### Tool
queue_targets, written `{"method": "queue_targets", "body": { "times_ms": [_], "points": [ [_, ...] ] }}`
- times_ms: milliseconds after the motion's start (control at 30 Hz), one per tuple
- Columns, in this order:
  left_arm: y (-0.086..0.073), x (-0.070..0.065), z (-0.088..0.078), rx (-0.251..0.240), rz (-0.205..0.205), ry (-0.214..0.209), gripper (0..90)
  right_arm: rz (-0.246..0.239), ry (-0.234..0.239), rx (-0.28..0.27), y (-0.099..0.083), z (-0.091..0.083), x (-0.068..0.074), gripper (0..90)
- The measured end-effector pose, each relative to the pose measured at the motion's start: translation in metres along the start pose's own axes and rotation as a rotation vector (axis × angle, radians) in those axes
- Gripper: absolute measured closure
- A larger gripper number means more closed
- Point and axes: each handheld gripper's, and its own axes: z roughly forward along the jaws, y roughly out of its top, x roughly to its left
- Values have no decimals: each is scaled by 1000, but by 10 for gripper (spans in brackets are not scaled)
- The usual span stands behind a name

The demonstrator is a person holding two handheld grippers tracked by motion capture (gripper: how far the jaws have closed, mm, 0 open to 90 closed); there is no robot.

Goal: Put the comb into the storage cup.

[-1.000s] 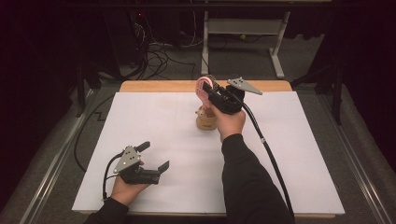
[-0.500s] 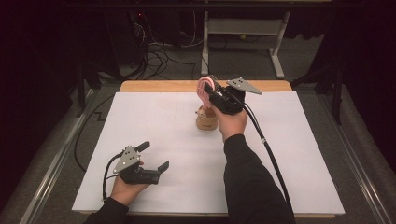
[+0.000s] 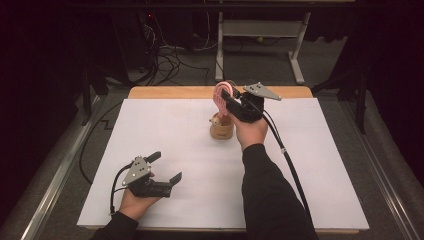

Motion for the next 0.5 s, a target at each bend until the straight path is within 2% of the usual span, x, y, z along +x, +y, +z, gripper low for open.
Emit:
{"method": "queue_targets", "body": {
  "times_ms": [500],
  "points": [
    [0, -1, 0, -4, 2, -2, 0, -15, -14, 25, 1, 0, -2, 546]
  ]
}}
